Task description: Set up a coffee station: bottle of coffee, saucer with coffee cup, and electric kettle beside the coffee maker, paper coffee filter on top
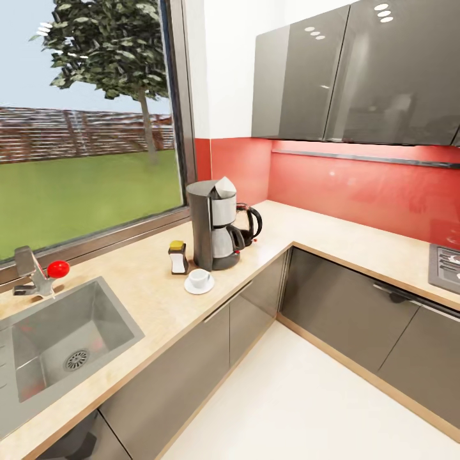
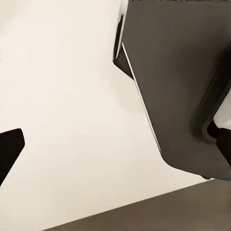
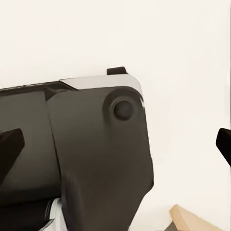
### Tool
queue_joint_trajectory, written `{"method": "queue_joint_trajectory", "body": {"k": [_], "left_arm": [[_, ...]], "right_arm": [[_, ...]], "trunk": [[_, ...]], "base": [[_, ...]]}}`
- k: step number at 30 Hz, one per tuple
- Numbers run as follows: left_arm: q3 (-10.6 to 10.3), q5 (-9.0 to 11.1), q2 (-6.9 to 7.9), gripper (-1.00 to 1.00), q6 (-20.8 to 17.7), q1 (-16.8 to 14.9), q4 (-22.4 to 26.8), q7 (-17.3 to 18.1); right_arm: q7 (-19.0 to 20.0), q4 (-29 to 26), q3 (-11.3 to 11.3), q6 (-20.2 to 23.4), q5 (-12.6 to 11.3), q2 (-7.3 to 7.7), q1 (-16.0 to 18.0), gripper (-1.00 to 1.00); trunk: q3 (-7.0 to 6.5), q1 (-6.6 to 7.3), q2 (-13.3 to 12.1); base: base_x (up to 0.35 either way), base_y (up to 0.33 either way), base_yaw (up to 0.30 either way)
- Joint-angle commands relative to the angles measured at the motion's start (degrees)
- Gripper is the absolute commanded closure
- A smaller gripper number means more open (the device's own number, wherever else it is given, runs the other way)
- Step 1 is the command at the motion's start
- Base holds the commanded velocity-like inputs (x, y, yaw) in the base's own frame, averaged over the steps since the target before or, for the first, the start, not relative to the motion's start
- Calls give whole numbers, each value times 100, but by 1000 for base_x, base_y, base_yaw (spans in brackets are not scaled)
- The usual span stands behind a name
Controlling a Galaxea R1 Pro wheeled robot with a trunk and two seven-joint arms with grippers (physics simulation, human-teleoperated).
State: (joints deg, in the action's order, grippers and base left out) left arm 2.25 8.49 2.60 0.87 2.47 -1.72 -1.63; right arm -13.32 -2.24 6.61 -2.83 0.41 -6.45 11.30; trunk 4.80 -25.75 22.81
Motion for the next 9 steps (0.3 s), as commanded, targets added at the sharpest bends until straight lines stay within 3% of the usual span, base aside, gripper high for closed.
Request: {"method": "queue_joint_trajectory", "body": {"k": [1, 9], "left_arm": [[20, 30, 1, -100, 9, -2, -1, -4], [48, 60, -43, -100, 18, -8, 25, -4]], "right_arm": [[-9, 5, 43, -139, 3, 13, 4, -100], [-8, 5, 44, -332, 3, 38, 4, -100]], "trunk": [[10, -3, 11], [10, -3, 11]], "base": [[0, 0, 0], [0, 0, 0]]}}
